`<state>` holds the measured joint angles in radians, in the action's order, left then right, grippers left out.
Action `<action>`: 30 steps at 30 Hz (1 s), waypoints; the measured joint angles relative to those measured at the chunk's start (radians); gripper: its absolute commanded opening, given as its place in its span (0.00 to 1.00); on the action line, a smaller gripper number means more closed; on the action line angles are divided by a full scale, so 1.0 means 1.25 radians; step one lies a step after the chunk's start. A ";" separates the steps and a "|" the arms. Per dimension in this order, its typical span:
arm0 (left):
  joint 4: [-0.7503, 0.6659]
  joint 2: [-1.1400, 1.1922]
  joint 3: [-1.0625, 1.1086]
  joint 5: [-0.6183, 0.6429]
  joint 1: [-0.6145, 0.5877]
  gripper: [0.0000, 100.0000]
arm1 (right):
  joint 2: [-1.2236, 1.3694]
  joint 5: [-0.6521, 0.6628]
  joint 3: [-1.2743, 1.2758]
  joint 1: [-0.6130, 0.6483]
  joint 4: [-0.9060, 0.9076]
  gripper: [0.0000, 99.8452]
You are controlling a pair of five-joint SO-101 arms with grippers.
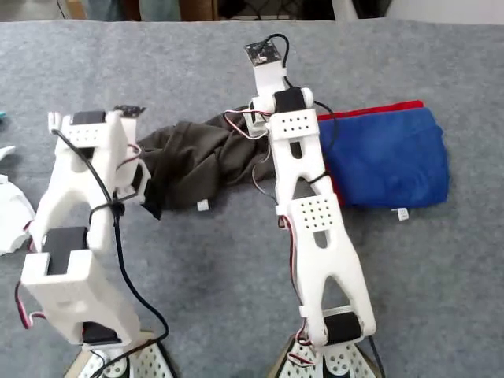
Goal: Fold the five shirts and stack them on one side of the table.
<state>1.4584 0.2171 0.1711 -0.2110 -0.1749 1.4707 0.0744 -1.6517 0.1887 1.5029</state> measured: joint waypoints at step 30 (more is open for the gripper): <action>-0.249 -0.023 0.161 0.442 0.045 0.19 | 0.001 -0.001 -0.007 0.000 0.017 0.02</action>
<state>1.1469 0.1880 0.3721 0.3414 -0.1181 1.4722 0.0729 -1.6609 0.1887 1.5244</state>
